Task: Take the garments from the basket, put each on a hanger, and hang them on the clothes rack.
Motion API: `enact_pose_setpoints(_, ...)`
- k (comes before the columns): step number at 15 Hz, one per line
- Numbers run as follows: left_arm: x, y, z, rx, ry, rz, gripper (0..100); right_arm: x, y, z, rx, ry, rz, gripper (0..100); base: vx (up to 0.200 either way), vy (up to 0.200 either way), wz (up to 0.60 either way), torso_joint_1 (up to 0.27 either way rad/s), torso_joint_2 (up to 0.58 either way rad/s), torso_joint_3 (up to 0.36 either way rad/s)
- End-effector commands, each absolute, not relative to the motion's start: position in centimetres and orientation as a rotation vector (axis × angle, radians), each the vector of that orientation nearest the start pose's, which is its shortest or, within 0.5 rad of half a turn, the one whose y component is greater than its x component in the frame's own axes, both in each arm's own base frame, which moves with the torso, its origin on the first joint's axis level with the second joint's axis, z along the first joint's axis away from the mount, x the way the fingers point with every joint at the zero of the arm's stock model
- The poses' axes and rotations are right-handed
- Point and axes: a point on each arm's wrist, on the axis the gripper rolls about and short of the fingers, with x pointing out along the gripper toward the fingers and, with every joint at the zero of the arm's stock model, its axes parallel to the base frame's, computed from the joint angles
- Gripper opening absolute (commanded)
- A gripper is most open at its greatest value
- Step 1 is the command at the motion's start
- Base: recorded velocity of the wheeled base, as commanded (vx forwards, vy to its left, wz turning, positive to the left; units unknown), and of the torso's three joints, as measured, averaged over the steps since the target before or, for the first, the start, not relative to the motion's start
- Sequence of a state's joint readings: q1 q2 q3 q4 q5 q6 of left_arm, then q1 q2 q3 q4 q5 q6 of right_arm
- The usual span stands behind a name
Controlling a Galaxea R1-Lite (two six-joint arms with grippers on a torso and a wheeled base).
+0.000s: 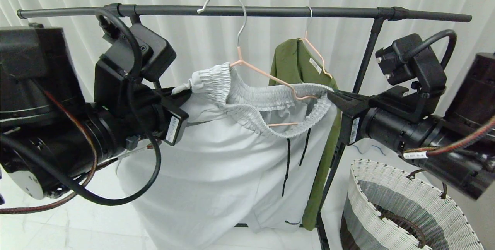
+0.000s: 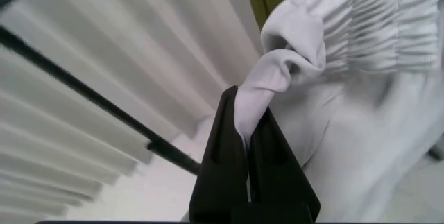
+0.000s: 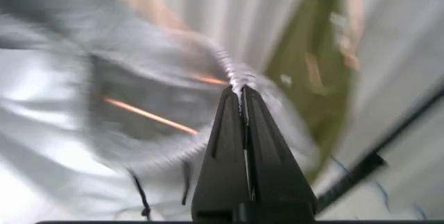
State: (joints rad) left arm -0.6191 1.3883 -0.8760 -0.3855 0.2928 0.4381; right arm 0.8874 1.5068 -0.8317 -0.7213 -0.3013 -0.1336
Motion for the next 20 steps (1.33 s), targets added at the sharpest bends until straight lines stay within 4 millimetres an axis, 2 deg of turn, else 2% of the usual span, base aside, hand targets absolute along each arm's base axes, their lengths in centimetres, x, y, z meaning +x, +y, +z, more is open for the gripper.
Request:
enact_pose_setpoints(1,19.0,-15.2,26.2,0.402,0.053,-0.360,0,15.1,21.3,25.5,-0.128,-0.097,0.673,0,0.000,0.000,0.00,0.000,0.00,0.000)
enact_pose_setpoints(6,18.6,-16.2,27.6,0.295,0.027,-0.357,0,12.8,22.8,23.4,-0.214,-0.062,0.780,0,0.000,0.000,0.00,0.000,0.00,0.000)
enact_pose_setpoints(11,18.4,-16.3,27.7,0.289,0.021,-0.364,0,12.9,24.4,22.1,-0.235,-0.038,0.806,0,0.000,0.000,0.00,0.000,0.00,0.000)
enact_pose_setpoints(12,18.4,-16.3,27.9,0.281,0.009,-0.362,0,12.8,24.3,22.1,-0.233,-0.037,0.804,100,0.000,0.000,0.00,0.000,0.00,0.000)
enact_pose_setpoints(15,18.2,-16.3,28.2,0.274,-0.014,-0.374,0,12.6,23.7,22.2,-0.234,-0.038,0.792,100,0.000,0.000,0.00,0.000,0.00,0.000)
enact_pose_setpoints(19,17.4,-16.3,27.8,0.284,-0.057,-0.520,0,12.5,20.2,22.2,-0.250,-0.023,0.743,100,0.000,0.000,0.00,0.000,0.00,0.000)
enact_pose_setpoints(20,17.2,-15.8,27.1,0.348,-0.082,-0.570,0,13.0,18.3,22.7,-0.275,-0.005,0.727,100,0.000,0.000,0.00,0.000,0.00,0.000)
